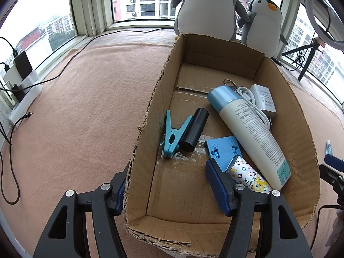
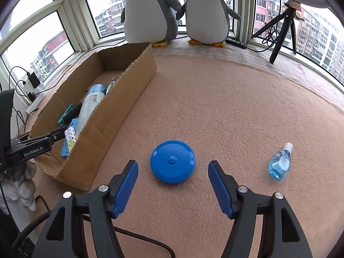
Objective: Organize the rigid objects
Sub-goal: 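Move the right gripper to the blue tape measure, then grasp the blue tape measure with the right gripper and lift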
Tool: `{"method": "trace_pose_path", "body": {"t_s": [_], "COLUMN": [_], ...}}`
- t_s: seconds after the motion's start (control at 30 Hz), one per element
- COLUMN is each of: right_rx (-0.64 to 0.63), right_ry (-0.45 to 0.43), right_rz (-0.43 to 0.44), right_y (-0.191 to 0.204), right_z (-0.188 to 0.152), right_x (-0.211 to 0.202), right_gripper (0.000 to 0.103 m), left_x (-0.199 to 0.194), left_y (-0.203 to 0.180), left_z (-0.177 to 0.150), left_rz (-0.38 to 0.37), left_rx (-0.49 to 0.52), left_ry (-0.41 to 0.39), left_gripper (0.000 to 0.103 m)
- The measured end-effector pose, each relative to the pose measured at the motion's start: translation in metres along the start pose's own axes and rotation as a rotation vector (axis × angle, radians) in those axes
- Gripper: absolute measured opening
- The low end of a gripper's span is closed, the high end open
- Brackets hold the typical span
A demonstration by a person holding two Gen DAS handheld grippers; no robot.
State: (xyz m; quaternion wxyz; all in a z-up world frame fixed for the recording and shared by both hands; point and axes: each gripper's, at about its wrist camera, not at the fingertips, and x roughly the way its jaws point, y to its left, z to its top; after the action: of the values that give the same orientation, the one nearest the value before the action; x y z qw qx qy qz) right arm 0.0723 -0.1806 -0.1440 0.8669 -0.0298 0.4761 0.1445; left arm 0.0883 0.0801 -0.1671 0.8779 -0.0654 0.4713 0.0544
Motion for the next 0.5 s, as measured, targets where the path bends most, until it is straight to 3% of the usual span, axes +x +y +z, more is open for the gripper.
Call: {"method": "trace_pose_path", "body": {"t_s": [0.33, 0.5], "right_rx": [-0.058, -0.067], "right_ry": [0.045, 0.046], "right_rz": [-0.039, -0.054], "right_y": [0.01, 0.009], "right_z": [0.0, 0.003], "right_x": [0.022, 0.023], "right_gripper": [0.064, 0.052], "left_x": [0.0, 0.0], "left_y": [0.0, 0.0], "left_z": [0.0, 0.0], "left_rz": [0.0, 0.0], "left_rx": [0.0, 0.0], "left_ry": [0.0, 0.0], "left_gripper": [0.068, 0.068]}}
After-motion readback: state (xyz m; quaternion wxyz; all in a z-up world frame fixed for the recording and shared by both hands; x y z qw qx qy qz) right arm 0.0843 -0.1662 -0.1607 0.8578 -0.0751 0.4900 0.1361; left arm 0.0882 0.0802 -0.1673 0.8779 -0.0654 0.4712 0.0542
